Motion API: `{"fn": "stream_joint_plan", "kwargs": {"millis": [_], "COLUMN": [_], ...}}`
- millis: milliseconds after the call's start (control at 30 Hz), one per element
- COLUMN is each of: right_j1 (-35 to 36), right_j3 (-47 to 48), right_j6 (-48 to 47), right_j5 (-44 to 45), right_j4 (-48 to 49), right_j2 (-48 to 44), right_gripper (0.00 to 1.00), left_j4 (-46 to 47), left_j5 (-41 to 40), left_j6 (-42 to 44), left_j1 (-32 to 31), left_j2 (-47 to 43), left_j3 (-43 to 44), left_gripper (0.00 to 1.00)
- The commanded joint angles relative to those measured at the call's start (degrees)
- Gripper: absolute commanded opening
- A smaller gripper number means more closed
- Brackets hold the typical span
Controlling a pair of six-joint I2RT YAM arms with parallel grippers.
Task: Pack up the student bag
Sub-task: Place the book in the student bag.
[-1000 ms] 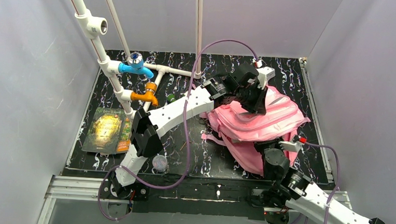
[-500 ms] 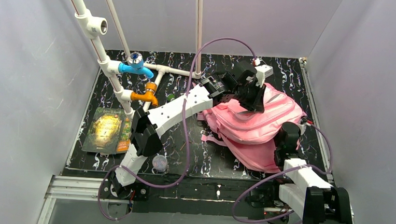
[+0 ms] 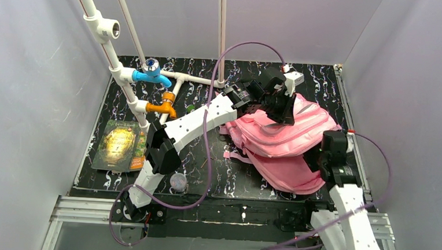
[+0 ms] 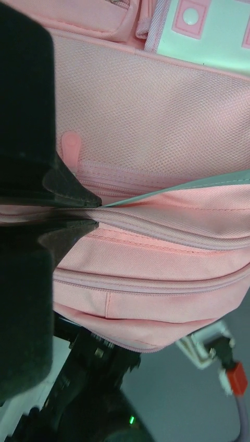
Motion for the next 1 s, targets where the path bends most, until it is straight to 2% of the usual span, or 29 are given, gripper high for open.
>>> {"fn": "stream_joint_plan", "kwargs": {"millis": [0, 133, 200, 233, 300, 367, 467, 533, 633, 733, 833, 900, 967], "right_j1": [-0.18, -0.20, -0.18, -0.14, -0.18, -0.14, -0.09, -0.09, -0.09, -0.09, 1.04, 6.86, 17.15], "right_j3": [10.40, 20.62, 29.21, 33.87, 41.67, 47.08, 47.53, 46.59, 45.63, 42.21, 39.96, 39.75, 39.67], "right_j6": [-6.73, -11.90, -17.69, -20.56, -28.55, -36.03, -43.38, -45.03, -44.52, -40.96, -37.25, -36.13, -35.00], "right_j5": [7.52, 9.52, 13.26, 14.81, 13.65, 9.97, -0.41, -6.68, -16.95, -26.27, -32.42, -27.95, -23.46], "right_j4": [-32.42, -44.00, -48.06, -48.92, -47.23, -42.59, -33.41, -29.19, -21.97, -11.74, -5.45, -1.29, 5.05], "right_j2": [-10.55, -14.67, -14.25, -13.84, -12.47, -10.35, -6.38, -2.40, 3.71, 8.76, 16.17, 19.68, 23.55], "right_gripper": [0.98, 0.98, 0.98, 0.98, 0.99, 0.98, 0.98, 0.98, 0.98, 0.98, 0.98, 0.98, 0.98], "left_j4": [3.49, 3.93, 4.02, 4.05, 3.35, 1.09, -1.20, -2.78, -6.35, -8.21, -9.08, -10.50, -12.02], "left_j5": [2.61, 2.80, 2.61, 2.86, 2.72, 0.90, -2.47, -3.22, -3.88, -4.06, -4.21, -4.55, -5.53], "left_j6": [-0.08, -0.27, -0.70, -0.82, -0.80, 0.05, 2.31, 3.17, 5.09, 8.05, 9.51, 9.44, 9.01], "left_j1": [0.34, 0.61, 0.59, 0.55, 0.32, -0.38, -2.16, -3.31, -5.03, -6.87, -8.64, -9.85, -11.23], "left_j2": [-4.60, -4.94, -5.44, -5.70, -6.58, -8.00, -11.57, -14.64, -20.89, -29.98, -41.70, -48.01, -54.40], "left_j3": [0.17, -1.41, -2.77, -3.46, -4.75, -5.60, -7.22, -8.71, -11.83, -19.04, -27.24, -31.60, -35.78], "left_gripper": [0.00, 0.00, 0.00, 0.03, 0.19, 0.40, 0.75, 0.83, 0.86, 0.87, 0.88, 0.88, 0.88]}}
